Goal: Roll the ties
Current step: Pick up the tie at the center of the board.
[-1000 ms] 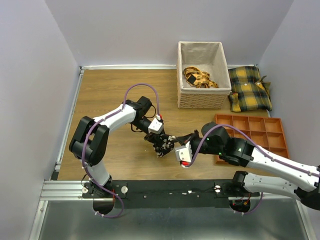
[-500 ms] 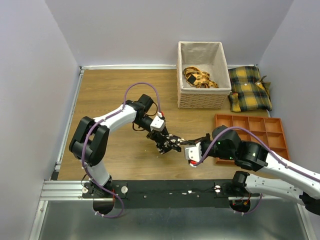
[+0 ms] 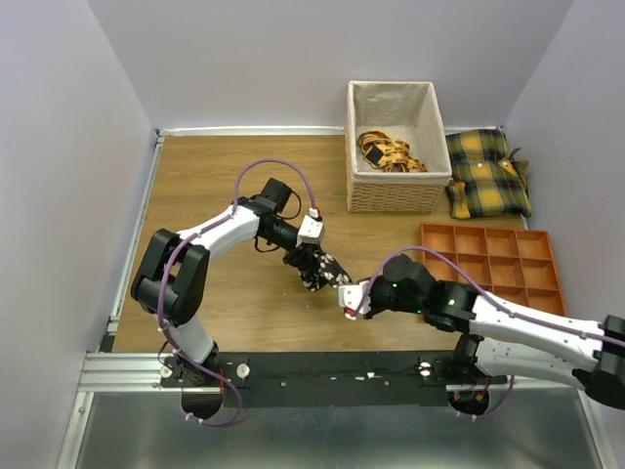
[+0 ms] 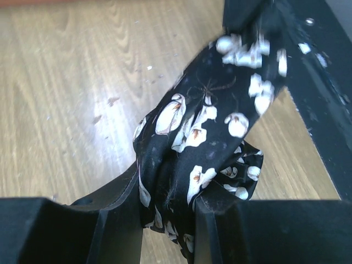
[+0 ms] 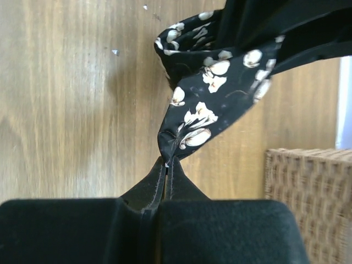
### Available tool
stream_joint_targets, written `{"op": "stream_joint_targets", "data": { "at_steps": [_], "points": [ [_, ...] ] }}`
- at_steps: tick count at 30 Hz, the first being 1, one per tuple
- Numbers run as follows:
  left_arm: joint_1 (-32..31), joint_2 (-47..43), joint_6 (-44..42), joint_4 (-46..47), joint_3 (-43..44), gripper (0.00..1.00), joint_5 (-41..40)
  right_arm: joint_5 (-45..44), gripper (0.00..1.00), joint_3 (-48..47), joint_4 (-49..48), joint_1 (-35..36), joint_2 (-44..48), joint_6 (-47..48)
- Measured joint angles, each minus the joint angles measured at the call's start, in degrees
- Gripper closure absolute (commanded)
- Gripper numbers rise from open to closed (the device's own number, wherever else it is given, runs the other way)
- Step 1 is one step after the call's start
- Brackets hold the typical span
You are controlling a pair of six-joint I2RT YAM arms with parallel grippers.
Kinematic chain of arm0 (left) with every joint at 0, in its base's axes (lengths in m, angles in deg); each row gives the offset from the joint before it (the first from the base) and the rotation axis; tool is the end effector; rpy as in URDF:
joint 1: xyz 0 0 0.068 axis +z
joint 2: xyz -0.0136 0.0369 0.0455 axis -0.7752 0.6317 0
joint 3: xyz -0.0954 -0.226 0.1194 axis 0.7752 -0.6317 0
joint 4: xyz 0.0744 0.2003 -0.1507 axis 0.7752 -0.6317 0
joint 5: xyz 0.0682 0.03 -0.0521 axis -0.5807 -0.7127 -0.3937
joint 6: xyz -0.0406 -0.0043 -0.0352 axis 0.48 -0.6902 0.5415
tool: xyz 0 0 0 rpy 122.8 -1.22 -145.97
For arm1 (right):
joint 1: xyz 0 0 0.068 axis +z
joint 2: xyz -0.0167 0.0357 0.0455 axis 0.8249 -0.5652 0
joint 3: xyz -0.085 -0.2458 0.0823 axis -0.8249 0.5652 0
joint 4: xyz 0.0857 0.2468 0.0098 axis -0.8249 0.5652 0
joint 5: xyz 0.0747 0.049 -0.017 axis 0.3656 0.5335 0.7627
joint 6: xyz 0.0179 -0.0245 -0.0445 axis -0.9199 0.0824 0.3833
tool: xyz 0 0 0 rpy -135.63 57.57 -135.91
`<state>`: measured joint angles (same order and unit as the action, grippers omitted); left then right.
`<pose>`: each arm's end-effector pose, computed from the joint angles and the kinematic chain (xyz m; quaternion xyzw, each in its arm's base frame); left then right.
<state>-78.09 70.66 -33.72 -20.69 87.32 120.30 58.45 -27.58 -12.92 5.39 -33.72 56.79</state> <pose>0.2701 -0.1759 0.2054 0.6495 0.5170 -0.4709 0.2985 0.0944 0.1763 0.2436 -0.7210 0.5053 0.0964 0.4643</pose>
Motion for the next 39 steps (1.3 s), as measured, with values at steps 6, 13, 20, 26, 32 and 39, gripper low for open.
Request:
{"op": "stream_joint_targets", "data": {
  "at_steps": [6,13,20,26,32,39],
  "points": [
    [1.18,-1.66,4.61,5.03,-0.92,1.0,-2.51,-3.87,0.44,0.55,-9.05,-0.02,-10.64,-5.35],
    [1.38,-1.77,6.84,8.87,-1.07,1.0,-8.76,-6.51,0.27,1.42,-10.58,-0.04,-5.35,-14.45],
    [0.74,-2.89,10.99,18.67,-4.92,1.0,-19.08,-7.3,0.23,0.17,-17.49,-3.96,9.57,-29.55],
    [-0.11,-4.37,13.03,22.08,-5.4,1.0,-21.94,-0.61,0.27,-2.34,-26.58,-12.59,0.09,-43.76],
    [-0.35,-7.69,14.6,24.41,-7.08,1.0,-22.43,5.64,0.22,2.12,-38.47,-20.17,-9.94,-56.72],
    [-1.01,-9.51,14.45,24.61,-8.74,1.0,-22.43,13.22,0.2,0.37,-44.7,-21.35,-18.01,-54.29]
  ]
}}
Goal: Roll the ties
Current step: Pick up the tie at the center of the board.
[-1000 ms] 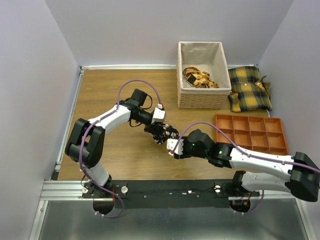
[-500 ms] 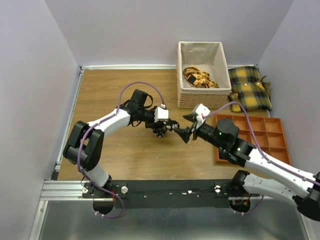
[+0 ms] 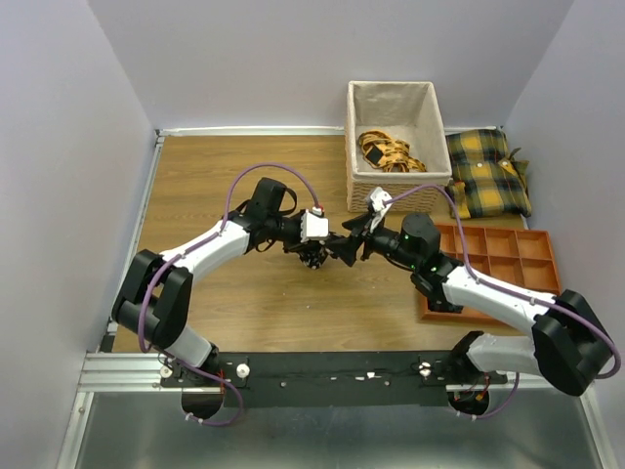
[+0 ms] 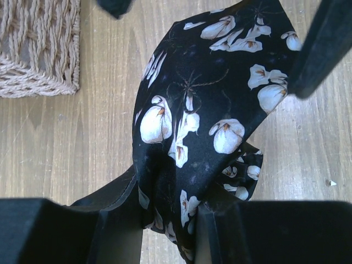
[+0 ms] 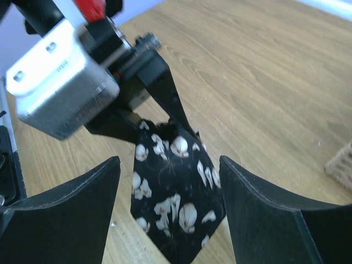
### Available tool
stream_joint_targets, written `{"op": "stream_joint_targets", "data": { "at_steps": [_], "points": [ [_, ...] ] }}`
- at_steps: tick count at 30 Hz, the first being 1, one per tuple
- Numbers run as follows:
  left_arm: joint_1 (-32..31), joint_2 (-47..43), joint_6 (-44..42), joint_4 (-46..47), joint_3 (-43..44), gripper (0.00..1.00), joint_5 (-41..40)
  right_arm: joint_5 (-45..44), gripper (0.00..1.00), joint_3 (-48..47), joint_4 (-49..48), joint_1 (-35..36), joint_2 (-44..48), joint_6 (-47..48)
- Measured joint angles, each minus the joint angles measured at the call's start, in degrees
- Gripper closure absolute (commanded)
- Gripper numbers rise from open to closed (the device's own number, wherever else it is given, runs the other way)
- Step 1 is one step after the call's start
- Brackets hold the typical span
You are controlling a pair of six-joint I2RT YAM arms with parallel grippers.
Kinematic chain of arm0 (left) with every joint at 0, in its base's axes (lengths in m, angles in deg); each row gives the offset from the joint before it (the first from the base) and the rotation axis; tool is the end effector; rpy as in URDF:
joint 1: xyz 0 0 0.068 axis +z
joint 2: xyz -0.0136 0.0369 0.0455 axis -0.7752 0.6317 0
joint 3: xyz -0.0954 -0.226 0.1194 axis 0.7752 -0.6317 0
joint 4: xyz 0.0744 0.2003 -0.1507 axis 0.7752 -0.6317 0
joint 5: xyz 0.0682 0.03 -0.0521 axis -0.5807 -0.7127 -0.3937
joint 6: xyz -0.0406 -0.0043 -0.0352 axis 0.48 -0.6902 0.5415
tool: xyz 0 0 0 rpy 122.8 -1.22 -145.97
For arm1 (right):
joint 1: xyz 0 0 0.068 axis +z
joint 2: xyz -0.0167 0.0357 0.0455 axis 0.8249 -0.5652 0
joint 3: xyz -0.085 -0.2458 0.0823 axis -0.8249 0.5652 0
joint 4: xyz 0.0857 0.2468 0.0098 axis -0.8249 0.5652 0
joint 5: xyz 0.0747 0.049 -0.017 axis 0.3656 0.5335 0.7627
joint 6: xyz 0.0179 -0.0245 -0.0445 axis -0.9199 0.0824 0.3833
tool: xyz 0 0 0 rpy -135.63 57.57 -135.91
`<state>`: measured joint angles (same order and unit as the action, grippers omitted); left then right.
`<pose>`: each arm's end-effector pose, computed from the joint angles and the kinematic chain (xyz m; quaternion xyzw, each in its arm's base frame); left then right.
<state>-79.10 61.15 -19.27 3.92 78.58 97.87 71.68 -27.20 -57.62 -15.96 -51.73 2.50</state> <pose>0.2692 -0.1729 0.2231 0.6448 0.5838 -0.2788 0.4070 0.2006 0.1804 0.2522 -0.3022 0.6843 0.3706 0.5505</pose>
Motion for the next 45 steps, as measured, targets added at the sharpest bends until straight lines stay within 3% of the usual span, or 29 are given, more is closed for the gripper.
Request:
{"op": "stream_joint_targets", "data": {
  "at_steps": [10,21,31,45],
  "points": [
    [-0.24,-2.51,-1.01,0.17,-1.29,1.0,0.31,10.03,0.2,-2.12,-3.65,-0.37,-8.2,8.15],
    [-0.24,-5.03,-2.16,0.63,-3.8,1.0,2.14,9.53,0.2,-3.61,-3.1,-0.37,-12.5,12.07],
    [-0.26,-4.72,-1.42,0.92,-3.63,1.0,1.25,17.59,0.2,-5.64,-1.01,-0.37,-14.27,15.52],
    [-0.42,-5.42,0.31,3.02,-4.35,1.0,2.12,11.8,0.24,-6.99,1.14,-0.57,-18.58,16.06]
  ]
}}
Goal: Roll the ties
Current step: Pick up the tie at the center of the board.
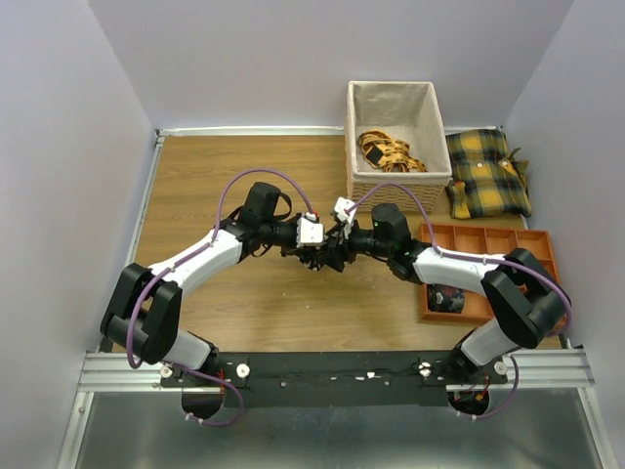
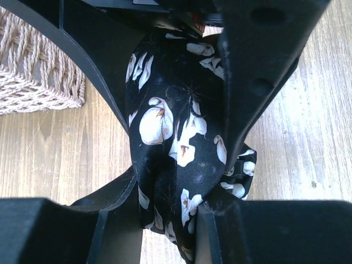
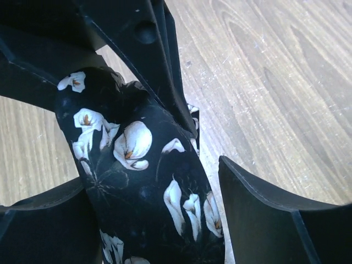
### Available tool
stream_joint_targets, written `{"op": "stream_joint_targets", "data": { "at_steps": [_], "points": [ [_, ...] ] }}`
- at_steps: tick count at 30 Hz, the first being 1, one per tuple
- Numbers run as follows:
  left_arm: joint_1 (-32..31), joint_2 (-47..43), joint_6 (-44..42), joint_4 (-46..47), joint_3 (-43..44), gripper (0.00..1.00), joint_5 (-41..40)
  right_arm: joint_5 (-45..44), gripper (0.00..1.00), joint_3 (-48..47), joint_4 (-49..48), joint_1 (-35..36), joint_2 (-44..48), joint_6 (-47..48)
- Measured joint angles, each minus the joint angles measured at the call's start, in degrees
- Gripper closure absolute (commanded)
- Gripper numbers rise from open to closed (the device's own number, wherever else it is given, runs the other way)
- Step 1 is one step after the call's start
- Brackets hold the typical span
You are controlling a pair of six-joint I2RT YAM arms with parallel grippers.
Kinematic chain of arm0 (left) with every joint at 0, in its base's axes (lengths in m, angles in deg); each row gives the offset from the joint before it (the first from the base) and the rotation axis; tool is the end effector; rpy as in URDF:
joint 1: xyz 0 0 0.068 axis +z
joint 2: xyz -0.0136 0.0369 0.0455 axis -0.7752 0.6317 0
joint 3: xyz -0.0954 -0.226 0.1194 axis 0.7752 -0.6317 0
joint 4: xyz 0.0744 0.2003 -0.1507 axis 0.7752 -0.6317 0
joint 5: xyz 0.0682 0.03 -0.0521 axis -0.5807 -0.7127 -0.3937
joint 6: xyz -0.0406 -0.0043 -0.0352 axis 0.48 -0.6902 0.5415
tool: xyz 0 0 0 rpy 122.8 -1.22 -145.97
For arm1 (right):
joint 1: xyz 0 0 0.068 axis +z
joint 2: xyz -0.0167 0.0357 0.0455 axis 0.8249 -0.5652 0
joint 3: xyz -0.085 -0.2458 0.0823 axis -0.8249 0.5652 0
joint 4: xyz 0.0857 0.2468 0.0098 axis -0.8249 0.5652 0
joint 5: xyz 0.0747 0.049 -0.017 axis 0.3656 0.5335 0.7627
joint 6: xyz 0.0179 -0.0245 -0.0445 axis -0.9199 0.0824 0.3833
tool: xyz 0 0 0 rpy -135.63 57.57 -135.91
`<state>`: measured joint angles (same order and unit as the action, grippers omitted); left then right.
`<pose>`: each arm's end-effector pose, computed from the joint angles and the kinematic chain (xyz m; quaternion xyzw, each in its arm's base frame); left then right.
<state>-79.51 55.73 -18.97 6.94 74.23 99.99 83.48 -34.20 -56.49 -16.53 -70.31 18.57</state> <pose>0.2507 -0.1664 0.2313 0.6483 0.5558 -0.2868 0.4342 0.2381 0.2160 0.2011 -0.4524 0.6657 0.3507 0.4788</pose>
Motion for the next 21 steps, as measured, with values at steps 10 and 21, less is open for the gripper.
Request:
{"op": "stream_joint_targets", "data": {
  "at_steps": [10,21],
  "points": [
    [0.2,-0.04,3.34,1.86,-0.02,1.0,2.34,-0.59,0.49,-1.31,-0.7,0.66,-1.05,0.46],
    [2.12,-0.11,4.44,0.52,0.11,1.0,5.88,1.62,0.92,-1.2,-0.81,1.2,-1.33,3.52]
  ]
}}
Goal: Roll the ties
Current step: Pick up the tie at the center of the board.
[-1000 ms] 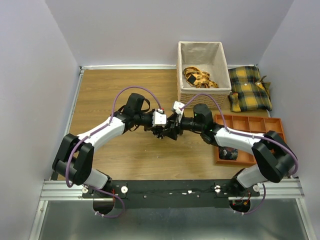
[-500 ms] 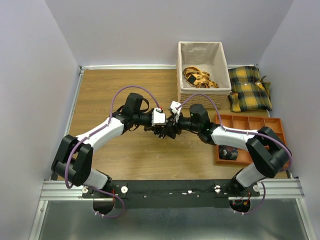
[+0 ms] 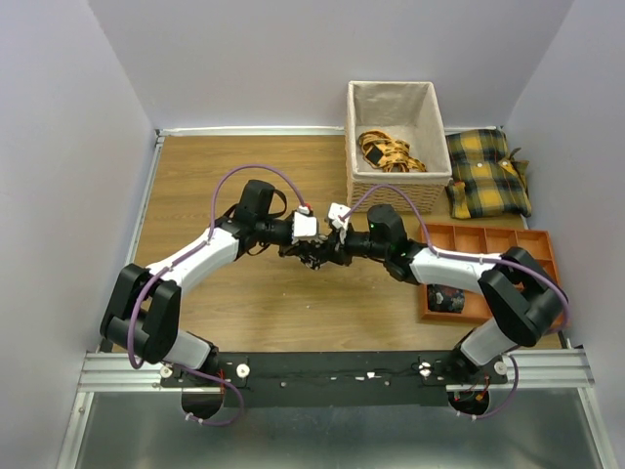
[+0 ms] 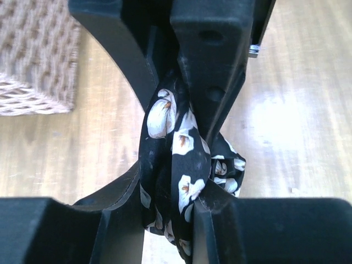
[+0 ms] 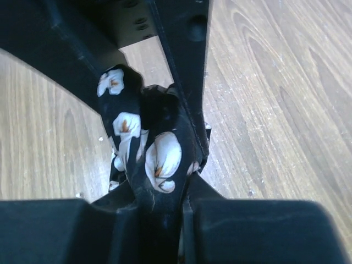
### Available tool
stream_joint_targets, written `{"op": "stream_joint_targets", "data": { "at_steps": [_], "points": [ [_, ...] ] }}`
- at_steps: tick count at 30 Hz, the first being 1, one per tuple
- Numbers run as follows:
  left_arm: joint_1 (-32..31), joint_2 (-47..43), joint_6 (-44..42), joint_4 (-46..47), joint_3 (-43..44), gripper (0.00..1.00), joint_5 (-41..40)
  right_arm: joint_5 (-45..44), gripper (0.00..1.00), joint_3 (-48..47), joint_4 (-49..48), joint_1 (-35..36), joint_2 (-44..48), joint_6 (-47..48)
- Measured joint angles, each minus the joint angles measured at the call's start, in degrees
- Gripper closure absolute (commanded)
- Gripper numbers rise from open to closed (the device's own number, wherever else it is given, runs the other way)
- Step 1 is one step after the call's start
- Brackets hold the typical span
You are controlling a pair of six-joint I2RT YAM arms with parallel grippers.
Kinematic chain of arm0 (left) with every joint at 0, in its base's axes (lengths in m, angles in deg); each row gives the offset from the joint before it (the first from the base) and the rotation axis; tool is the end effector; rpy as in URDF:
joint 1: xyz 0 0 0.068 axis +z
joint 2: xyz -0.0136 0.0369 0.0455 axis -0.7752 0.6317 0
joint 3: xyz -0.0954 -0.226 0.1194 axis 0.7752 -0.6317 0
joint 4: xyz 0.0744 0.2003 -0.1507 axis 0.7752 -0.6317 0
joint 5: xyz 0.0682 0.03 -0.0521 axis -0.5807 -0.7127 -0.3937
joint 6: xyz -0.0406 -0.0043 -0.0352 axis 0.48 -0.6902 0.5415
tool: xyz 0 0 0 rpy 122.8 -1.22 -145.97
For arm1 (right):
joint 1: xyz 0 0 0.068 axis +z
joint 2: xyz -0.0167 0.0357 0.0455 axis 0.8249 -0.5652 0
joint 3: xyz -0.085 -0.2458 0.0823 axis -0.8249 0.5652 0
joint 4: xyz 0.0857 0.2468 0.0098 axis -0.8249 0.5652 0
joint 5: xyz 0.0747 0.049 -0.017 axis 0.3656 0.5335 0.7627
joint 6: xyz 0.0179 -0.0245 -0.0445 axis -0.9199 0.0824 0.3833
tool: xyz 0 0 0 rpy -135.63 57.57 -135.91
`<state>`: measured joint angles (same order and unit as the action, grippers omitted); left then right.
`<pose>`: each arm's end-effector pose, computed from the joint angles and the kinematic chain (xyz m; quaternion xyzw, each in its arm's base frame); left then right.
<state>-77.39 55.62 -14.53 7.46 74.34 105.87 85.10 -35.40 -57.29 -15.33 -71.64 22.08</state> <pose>0.2543 -0.1585 0.2349 0.6207 0.5616 -0.3369 0.4311 0.2373 0.2253 0.2020 -0.4848 0.6369 0.3515 0.4856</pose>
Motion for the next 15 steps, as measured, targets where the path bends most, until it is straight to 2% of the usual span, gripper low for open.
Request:
{"op": "stream_joint_targets", "data": {
  "at_steps": [2,3,4,5,6,8,11,12,15],
  "points": [
    [0.26,0.0,-0.52,-1.79,0.33,0.88,1.51,0.61,0.95,0.46,0.44,0.24,0.68,0.63],
    [0.26,0.0,-0.76,-2.23,0.44,0.76,1.99,0.72,0.97,0.61,0.68,0.33,1.03,0.79],
    [0.26,0.0,-0.76,-2.34,0.52,0.71,2.27,1.01,0.99,0.66,1.16,0.33,1.38,0.83],
    [0.26,0.0,-0.48,-2.25,0.52,0.66,2.47,1.27,0.99,0.66,1.46,0.31,1.6,0.83],
    [0.26,0.0,-0.13,-2.08,0.52,0.56,2.58,1.55,0.99,0.66,1.95,0.31,1.9,0.81],
    [0.26,0.0,0.5,-1.7,0.52,0.45,2.71,1.6,0.99,0.66,2.56,0.28,2.38,0.63],
    [0.26,-0.02,2.14,-0.11,0.52,0.07,2.89,1.64,0.99,0.72,4.31,0.28,3.63,0.11],
    [0.26,-0.02,3.08,0.72,0.52,0.01,2.71,1.77,0.99,0.72,4.92,0.28,3.98,-0.07],
    [0.81,-0.33,6.67,4.85,0.04,0.01,1.25,1.53,0.99,0.37,7.69,0.52,5.25,-0.24]
  ]
}}
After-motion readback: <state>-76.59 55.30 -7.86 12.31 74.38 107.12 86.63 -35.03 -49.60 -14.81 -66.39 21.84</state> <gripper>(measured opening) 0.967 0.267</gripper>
